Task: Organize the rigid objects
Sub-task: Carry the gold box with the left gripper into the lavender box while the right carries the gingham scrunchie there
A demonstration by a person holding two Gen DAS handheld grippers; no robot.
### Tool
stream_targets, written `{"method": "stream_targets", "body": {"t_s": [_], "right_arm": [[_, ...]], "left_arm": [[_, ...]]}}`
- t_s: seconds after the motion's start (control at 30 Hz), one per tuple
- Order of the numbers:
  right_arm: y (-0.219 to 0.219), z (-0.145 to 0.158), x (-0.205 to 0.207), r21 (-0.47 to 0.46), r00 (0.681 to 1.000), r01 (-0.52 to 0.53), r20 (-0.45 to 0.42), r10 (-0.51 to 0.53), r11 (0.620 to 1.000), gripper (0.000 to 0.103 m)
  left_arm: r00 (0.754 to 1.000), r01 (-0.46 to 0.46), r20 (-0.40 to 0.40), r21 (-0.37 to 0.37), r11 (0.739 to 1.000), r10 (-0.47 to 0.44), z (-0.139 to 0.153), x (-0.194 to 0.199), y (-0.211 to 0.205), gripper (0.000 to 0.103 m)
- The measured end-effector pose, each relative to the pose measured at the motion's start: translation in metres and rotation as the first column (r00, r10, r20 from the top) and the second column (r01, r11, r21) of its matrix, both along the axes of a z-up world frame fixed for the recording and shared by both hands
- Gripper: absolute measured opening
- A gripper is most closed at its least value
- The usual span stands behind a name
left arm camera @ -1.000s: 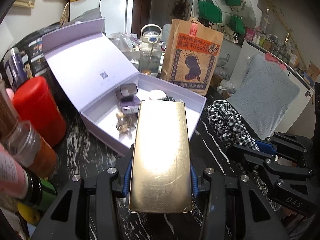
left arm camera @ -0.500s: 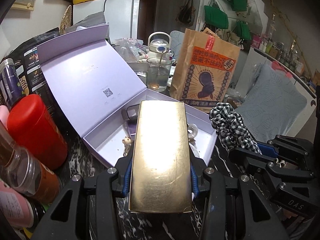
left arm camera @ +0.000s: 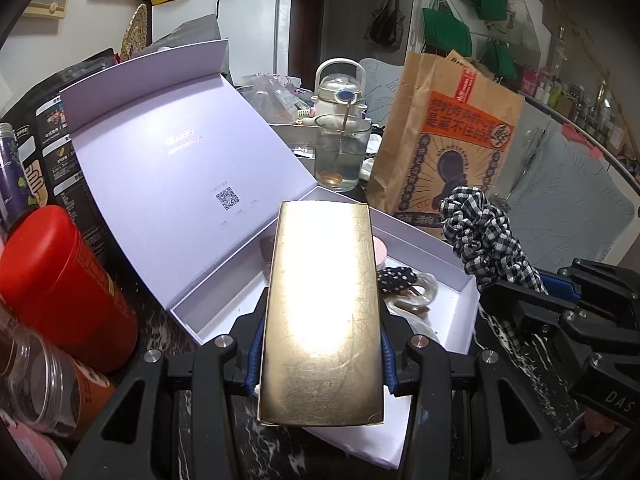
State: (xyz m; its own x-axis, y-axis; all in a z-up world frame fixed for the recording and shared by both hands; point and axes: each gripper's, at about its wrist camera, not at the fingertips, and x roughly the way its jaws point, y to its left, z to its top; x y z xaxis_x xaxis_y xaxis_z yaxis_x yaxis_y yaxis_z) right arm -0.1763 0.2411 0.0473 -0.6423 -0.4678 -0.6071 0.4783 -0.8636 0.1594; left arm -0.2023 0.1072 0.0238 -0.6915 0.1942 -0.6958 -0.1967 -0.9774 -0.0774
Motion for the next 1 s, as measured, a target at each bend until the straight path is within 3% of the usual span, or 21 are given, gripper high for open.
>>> {"method": "stream_targets", "body": {"t_s": [0.53,1.0], "right_arm": [[-0.006,-0.041,-0.025,-0.069,0.998,-0.010,0.065,0.014,0.998,0.017],[0.000,-0.080,-0.031,-0.043,0.990,-0.009,0.139,0.015,0.999,0.017]], "left_arm": [[0.997,0.041,0.067,-0.023,0.999,-0.040,-0.037,-0.017,0.002,0.044],[0.992,0.081,0.105,-0.079,0.994,-0.072,-0.061,-0.020,0.016,0.044]]}}
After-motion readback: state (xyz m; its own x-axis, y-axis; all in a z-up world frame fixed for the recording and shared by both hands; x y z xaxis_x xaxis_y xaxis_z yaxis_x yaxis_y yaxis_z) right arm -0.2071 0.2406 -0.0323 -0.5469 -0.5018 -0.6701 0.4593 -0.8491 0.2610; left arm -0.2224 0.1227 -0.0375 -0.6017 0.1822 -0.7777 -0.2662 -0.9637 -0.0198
